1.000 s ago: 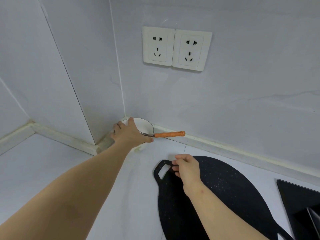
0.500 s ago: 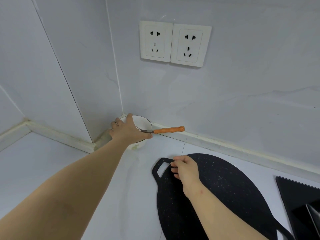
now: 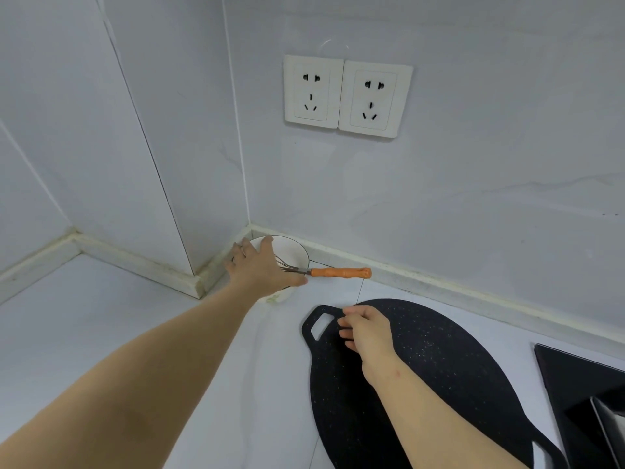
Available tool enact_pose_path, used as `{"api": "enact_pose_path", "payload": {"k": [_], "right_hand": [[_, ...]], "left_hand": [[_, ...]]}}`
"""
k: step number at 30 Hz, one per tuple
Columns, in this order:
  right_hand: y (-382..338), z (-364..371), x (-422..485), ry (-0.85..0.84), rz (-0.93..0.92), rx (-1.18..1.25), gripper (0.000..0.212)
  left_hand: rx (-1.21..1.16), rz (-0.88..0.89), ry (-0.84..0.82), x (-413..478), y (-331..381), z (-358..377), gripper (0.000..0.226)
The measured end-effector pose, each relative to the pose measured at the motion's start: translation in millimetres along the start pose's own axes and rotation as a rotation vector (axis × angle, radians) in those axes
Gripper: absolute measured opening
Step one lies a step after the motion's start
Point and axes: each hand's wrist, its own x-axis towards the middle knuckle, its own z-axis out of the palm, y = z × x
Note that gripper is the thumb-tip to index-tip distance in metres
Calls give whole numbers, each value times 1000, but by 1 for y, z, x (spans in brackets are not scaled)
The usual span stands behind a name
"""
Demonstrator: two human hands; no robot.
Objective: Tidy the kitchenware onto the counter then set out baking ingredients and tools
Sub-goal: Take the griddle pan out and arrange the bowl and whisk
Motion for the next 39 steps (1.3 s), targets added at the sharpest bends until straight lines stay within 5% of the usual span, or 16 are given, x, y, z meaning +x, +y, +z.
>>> {"api": "enact_pose_path", "payload": {"k": [3,10,16,23,26,31,39], "right_hand": [[-1,-8,-7,2,-8,0,18],[-4,-39,-51,-34,-23,-33,18],[4,-78,-91,-24,-75,-159,19],[31,-112,-120,-127,-102,-580,12],[44,-121,-127,-171,-97,-863,36],[60,-126,-135,-270,-86,-1043,72],[75,-127,-129,-301,-115,-1214,79]], "left_hand": [[-6,56,66,-13,-2,1,109],[-185,251,358,-91,12,13,51],[-170,309,154,-158,16,30,49],[101,482,-261,-202,21,57,41],[163,532,-373,-213,25,70,59],[329,545,-403,-225,25,84,75],[279,492,-391,-225,23,88,74]]}}
